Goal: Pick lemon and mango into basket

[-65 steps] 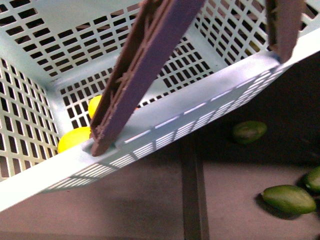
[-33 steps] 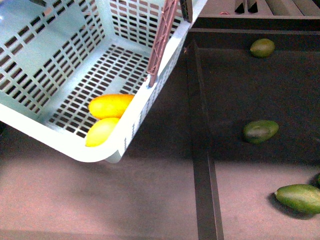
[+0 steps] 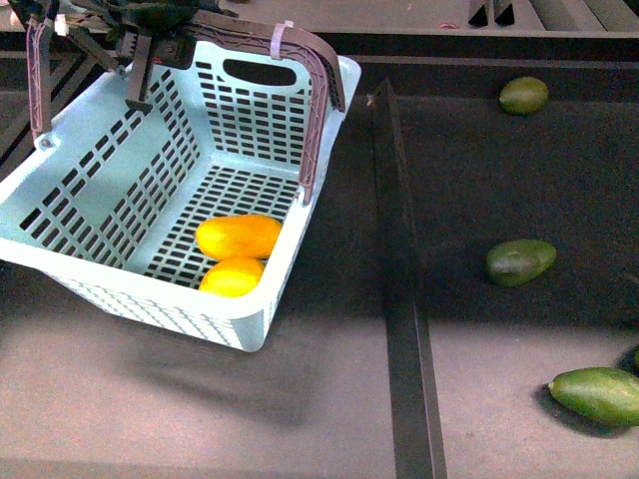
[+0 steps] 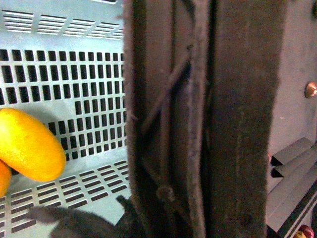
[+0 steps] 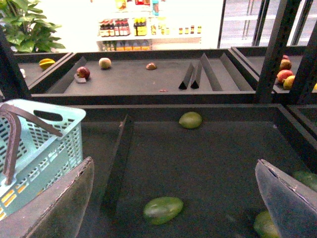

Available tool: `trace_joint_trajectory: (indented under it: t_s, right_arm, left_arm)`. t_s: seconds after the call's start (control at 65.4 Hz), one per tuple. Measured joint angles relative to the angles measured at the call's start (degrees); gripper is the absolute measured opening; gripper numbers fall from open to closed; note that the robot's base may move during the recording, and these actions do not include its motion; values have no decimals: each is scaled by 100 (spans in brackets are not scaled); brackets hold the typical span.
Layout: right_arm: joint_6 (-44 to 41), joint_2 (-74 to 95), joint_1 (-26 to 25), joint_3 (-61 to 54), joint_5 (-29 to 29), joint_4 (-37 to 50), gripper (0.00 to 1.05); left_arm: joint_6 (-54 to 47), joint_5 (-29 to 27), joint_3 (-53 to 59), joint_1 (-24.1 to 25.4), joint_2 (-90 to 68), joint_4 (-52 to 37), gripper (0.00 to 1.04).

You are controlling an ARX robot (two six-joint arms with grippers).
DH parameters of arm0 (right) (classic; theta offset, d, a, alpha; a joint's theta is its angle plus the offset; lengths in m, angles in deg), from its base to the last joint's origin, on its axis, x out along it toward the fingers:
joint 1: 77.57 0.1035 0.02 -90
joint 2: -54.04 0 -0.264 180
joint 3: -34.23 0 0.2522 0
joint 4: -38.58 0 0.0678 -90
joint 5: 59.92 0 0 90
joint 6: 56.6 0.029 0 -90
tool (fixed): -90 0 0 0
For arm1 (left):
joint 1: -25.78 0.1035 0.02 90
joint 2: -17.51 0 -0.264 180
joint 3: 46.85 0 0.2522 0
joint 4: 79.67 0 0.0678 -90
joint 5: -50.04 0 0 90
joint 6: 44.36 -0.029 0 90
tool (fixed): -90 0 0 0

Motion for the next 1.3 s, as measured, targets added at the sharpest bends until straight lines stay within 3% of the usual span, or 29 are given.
trace_joint_trajectory:
  t_s: [0.184, 0.459, 0.658, 0.887, 0.918, 0.994, 1.025, 1.101, 1.208, 1.3]
  right_arm:
    - [0, 0, 0, 0, -2, 0, 96]
    - [0, 0, 0, 0, -2, 2, 96]
    - [0, 0, 0, -2, -2, 0, 96]
    - [0, 0, 0, 0, -2, 0, 96]
    - [0, 0, 0, 0, 4, 0, 96]
    - [2, 0, 0, 0, 0, 0, 96]
    - [2, 0, 2, -2, -13, 0, 96]
    - [2, 0, 2, 0, -11, 2, 96]
    - [0, 0, 2, -2, -9, 0, 96]
    - [0, 0, 2, 0, -11, 2, 96]
  left_arm:
    - [81, 48, -61, 55, -42, 107, 14]
    - [136, -153, -59, 221, 136, 168, 63]
    - [122, -560, 269, 365, 1115, 629, 99]
    - [-372, -1038, 1416, 282, 2677, 1550, 98]
    - [-931, -791, 1777, 282, 2905, 901, 94]
    - [-3534, 131, 3491, 369, 3657, -2428, 77]
    - [-4704, 254, 4153, 422, 3858, -3729, 70]
    - [-6979, 358, 5252, 590, 4247, -5541, 54]
    - [-8478, 516, 6317, 833, 4870, -6356, 29]
    - [-8793, 662, 6887, 933, 5241, -6474, 11]
